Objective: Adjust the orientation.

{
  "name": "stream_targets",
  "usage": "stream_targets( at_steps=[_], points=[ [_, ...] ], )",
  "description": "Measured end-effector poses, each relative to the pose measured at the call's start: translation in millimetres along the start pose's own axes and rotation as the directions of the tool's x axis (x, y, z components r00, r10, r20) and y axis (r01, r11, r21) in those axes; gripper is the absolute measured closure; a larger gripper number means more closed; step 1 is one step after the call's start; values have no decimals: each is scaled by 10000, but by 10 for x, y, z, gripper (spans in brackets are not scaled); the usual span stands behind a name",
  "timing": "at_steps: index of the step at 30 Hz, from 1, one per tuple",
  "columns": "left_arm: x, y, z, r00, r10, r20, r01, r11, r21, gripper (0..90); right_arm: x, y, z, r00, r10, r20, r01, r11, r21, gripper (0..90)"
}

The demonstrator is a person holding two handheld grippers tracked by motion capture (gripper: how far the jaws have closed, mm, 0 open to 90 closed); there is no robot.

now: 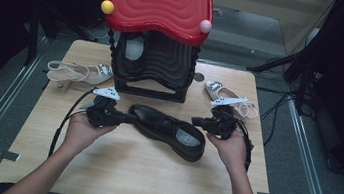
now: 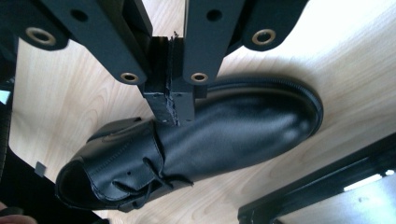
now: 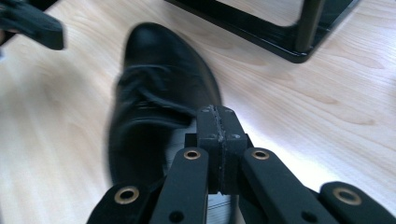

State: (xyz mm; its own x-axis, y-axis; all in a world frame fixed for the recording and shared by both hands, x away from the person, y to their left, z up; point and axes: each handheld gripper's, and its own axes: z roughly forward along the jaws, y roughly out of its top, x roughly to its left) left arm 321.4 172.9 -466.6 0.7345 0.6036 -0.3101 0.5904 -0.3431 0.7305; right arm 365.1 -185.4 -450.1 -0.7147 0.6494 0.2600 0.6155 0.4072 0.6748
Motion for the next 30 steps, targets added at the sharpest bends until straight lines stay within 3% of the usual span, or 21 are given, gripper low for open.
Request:
stream_targets(
  at_steps=[5, 12, 22, 30],
  points=[
    [-9, -45, 82, 9999, -118, 52, 118, 9999, 44, 900, -80, -54, 135, 9998, -97, 200, 97, 10000, 5, 900],
    [-87, -82, 274, 9993, 10, 362, -26, 9990, 455, 900, -104, -94, 181, 9993, -157, 332, 156, 9999, 32, 900],
    [-170, -100, 454, 9969, 108, 778, -168, 9969, 769, 900, -23, -156, 199, 9996, -184, 208, 181, 9997, 136, 900],
    [-189, -100, 535, 9949, 25, 1007, -110, 9964, 837, 900, 93, -222, 202, 9996, 85, 264, -91, 9998, 191, 900]
  ],
)
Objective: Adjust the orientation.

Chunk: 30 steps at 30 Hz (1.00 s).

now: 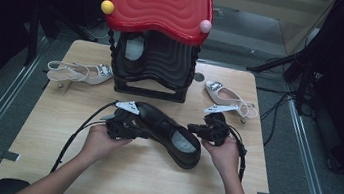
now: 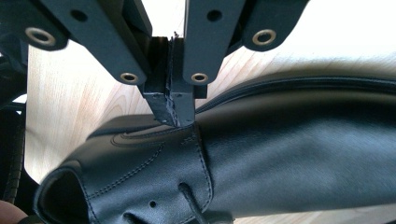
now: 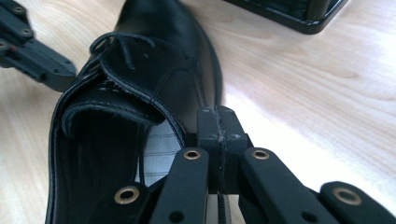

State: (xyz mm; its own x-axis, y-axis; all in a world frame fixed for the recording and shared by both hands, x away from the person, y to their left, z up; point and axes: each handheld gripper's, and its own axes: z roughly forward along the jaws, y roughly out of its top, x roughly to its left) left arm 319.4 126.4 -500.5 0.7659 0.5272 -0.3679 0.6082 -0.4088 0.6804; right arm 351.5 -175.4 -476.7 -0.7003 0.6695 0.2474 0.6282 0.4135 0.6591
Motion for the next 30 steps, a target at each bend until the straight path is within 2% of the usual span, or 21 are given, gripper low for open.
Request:
stream_targets(
  at_steps=[2, 5, 8, 16, 23, 30],
  points=[
    [0, 6, 26, 10000, -3, 53, 3, 10000, 40, 900, 21, -25, 2, 9997, 143, -181, -144, 9999, -56, 900],
    [1, 15, 57, 9999, -46, 124, 46, 10000, 8, 900, 70, -41, 3, 9997, 197, -148, -198, 9998, -39, 900],
    [18, 25, 62, 9998, -36, 187, 35, 10000, 36, 900, 115, -53, 3, 9998, 192, 98, -191, 9998, -105, 900],
    [85, 62, 66, 9997, -199, 121, 199, 9998, -38, 900, 183, -109, -13, 9993, 373, 84, -372, 9992, -162, 900],
    [130, 94, 84, 9996, -275, 67, 276, 9995, -150, 900, 270, -156, -28, 9981, 558, 255, -553, 9983, -208, 900],
    [144, 143, 126, 9997, -224, 11, 224, 9996, -185, 900, 302, -213, -62, 9950, 960, 269, -952, 9950, -292, 900]
  ],
)
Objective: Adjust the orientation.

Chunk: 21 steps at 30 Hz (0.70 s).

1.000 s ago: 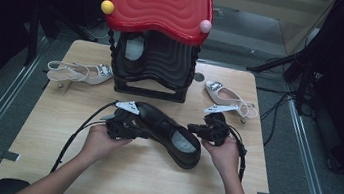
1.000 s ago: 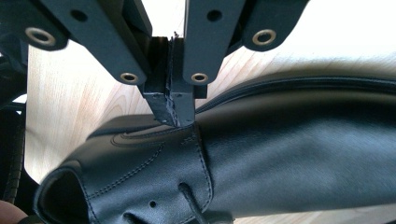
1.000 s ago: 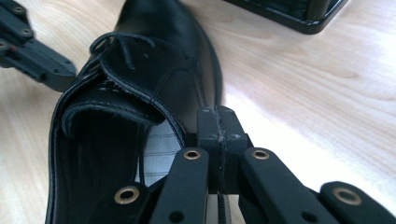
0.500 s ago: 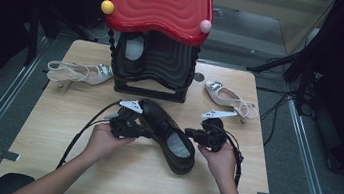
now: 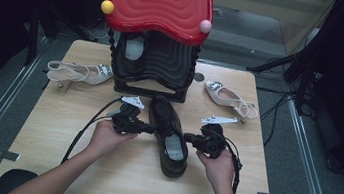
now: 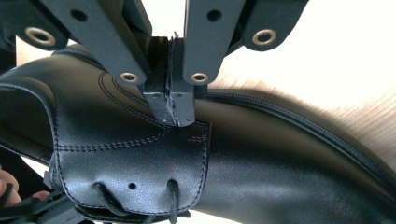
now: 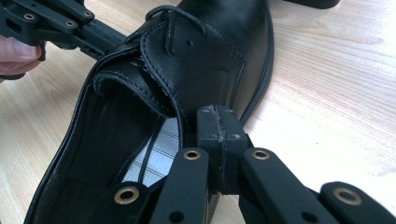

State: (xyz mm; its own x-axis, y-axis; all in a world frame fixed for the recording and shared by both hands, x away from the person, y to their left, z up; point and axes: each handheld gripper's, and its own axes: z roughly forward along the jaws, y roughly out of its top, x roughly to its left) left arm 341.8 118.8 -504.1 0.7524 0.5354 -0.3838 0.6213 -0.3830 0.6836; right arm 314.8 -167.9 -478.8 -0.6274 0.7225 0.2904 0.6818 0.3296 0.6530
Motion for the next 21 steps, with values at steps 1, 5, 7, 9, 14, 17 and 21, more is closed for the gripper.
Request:
stream_targets(
  at_steps=[1, 5, 7, 9, 14, 17, 21],
  points=[
    [3, 5, 5, 10000, -23, 5, 23, 10000, -10, 900, -3, -4, -5, 10000, 18, 20, -18, 10000, 7, 900],
    [17, 24, 36, 10000, -24, 10, 24, 9999, -113, 900, -2, -19, -18, 9999, 166, -14, -166, 9999, 13, 900],
    [29, 31, 52, 9999, -139, 92, 140, 9998, -171, 896, -4, -32, -27, 9997, 237, -58, -237, 9997, -14, 900],
    [38, 34, 54, 9999, -133, 78, 134, 9998, -171, 889, -5, -35, -32, 9996, 276, -44, -276, 9996, -4, 900],
    [48, 55, -21, 9999, -46, 147, 47, 10000, -83, 872, -38, -31, -46, 9986, 513, -160, -513, 9987, -44, 892],
    [37, 92, -114, 9998, -42, 180, 41, 10000, 71, 823, -46, -9, -115, 9975, 698, -119, -701, 9974, -195, 864],
    [0, 160, -279, 9995, 154, 289, -150, 9998, -145, 756, -6, 47, -238, 9957, 870, -330, -886, 9949, -490, 823]
  ],
)
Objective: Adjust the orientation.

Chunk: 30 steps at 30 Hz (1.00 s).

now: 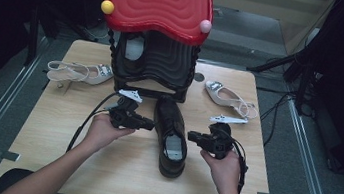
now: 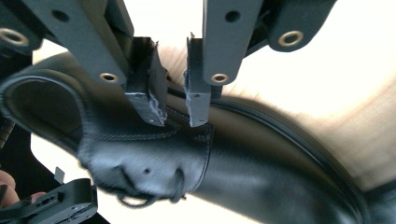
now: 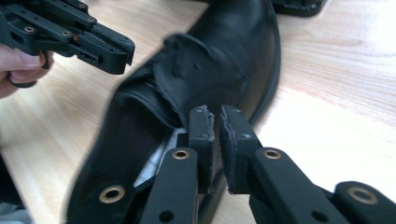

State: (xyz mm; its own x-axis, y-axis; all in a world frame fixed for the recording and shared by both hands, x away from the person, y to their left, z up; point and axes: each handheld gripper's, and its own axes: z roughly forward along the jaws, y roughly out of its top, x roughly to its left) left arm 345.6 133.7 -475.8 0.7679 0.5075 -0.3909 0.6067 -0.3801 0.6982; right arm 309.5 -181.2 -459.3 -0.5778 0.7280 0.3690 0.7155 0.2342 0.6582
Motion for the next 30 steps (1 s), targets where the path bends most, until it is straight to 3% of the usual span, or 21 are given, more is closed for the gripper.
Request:
stream_targets(
  at_steps=[2, 6, 17, 20, 26, 30],
  points=[
    [-5, 40, -77, 9997, -127, 208, 128, 9999, -73, 715, 56, 33, -42, 10000, -23, 1, 23, 9999, -118, 794],
    [-15, 112, -209, 9998, -35, 209, 37, 9999, -114, 667, 182, 82, -48, 9995, -184, -240, 185, 9998, 41, 750],
    [38, 291, -508, 9998, 53, 165, -46, 9990, -434, 607, 470, 84, 124, 9961, -324, -823, 410, 9936, 1054, 685],
    [22, 341, -577, 9998, 207, 33, -206, 9992, -345, 651, 540, 81, 188, 9946, -419, -953, 535, 9911, 1222, 674],
    [1, 438, -718, 9975, 673, -200, -682, 9967, -440, 848, 622, 81, 317, 9942, -374, -1008, 531, 9861, 1578, 651],
    [7, 526, -790, 9956, 848, -407, -859, 9959, -271, 899, 638, 69, 411, 9949, -351, -950, 526, 9805, 1895, 633]
  ],
)
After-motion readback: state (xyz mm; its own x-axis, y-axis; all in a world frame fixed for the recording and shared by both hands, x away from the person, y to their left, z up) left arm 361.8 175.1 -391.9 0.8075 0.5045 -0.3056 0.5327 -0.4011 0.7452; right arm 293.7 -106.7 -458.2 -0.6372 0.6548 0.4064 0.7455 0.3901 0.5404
